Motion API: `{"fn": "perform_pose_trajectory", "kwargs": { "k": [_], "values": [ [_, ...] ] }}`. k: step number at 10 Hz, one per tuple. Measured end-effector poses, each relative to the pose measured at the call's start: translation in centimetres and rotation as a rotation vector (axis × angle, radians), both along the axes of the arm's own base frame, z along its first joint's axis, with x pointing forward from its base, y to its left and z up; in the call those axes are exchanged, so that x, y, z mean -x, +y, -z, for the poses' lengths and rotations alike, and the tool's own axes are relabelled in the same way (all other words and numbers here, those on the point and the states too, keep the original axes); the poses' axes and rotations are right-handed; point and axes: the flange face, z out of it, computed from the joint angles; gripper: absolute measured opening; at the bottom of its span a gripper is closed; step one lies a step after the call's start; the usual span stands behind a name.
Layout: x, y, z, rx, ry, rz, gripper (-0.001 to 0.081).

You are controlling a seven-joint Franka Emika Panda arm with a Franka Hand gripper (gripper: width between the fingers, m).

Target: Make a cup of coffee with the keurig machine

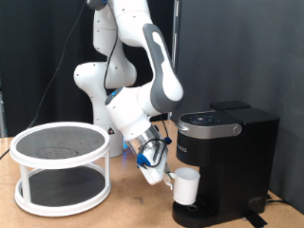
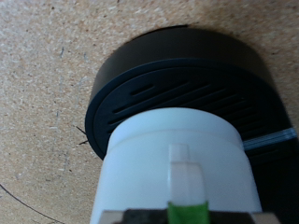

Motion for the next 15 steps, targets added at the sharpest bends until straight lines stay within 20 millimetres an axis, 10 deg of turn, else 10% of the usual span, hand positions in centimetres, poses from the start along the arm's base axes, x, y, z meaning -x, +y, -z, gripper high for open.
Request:
{"fn": "perform_pose_trajectory", "kwargs": {
  "k": [6, 10, 15],
  "values": [
    [-0.7, 0.9, 1.5, -0.054, -0.010, -0.019, 0.0091],
    [0.8, -0.2, 1.5, -0.106, -0.008, -0.050, 0.0613],
    [4.5, -3.8, 0.0, -0.151, 0.001, -0.068, 0.0806]
  ]
}}
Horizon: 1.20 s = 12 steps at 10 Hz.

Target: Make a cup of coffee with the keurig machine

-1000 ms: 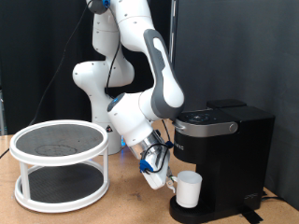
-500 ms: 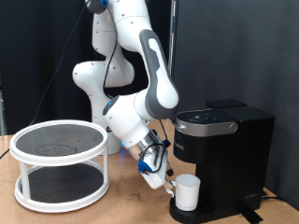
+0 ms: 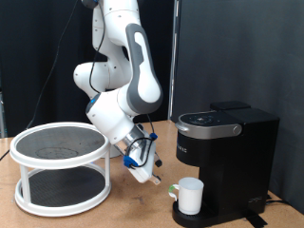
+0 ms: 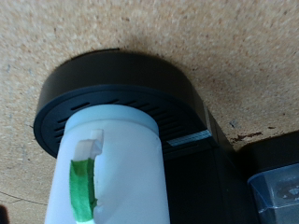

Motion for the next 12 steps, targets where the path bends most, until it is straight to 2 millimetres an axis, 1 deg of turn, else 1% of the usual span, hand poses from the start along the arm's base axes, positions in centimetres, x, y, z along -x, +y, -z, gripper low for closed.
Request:
{"fn": "perform_pose_trajectory", "kwargs": {
  "k": [1, 2, 3, 4, 7, 10, 12],
  "values": [
    [0.5, -0.3, -0.4, -0.003, -0.004, 0.000, 0.0808],
    [0.5, -0.2, -0.4, -0.003, -0.004, -0.001, 0.0808],
    [0.4, 0.1, -0.6, -0.023, -0.008, -0.012, 0.0808],
    [0.1, 0.5, -1.4, -0.051, -0.021, -0.023, 0.0808],
    [-0.2, 1.3, -5.3, -0.105, -0.079, -0.032, 0.0808],
    [0.5, 1.8, -8.9, -0.109, -0.062, -0.051, 0.0808],
    [1.0, 1.9, -11.3, -0.108, -0.089, -0.053, 0.0808]
  ]
}}
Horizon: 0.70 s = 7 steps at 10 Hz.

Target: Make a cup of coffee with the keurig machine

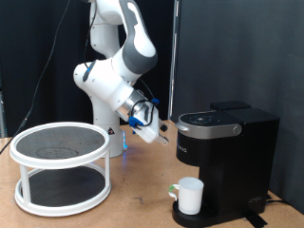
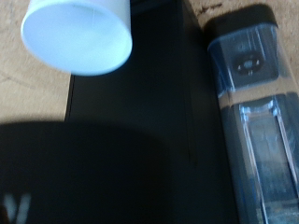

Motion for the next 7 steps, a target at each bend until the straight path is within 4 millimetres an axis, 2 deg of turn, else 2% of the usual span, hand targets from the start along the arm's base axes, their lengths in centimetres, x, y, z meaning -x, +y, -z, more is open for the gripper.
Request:
{"fn": "perform_pose_trajectory", "kwargs": {
  "k": [7],
  "values": [
    [1.6, 1.1, -9.4, -0.063, -0.061, 0.010, 0.0808]
  ]
}}
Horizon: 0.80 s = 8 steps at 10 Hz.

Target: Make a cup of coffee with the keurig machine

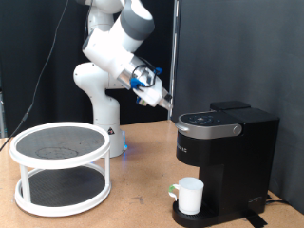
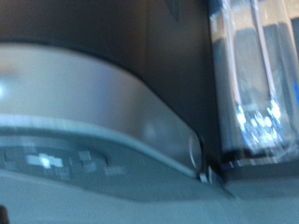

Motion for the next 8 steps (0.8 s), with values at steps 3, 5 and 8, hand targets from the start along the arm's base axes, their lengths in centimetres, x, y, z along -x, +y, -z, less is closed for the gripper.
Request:
{"fn": "perform_pose_trajectory", "kwargs": {
  "k": [3, 5, 8],
  "values": [
    [1.3, 0.4, -3.9, -0.029, -0.013, 0.005, 0.0808],
    [1.8, 0.4, -4.5, -0.039, -0.011, 0.009, 0.0808],
    [0.7, 0.7, -6.2, -0.004, -0.104, 0.003, 0.0808]
  ]
}}
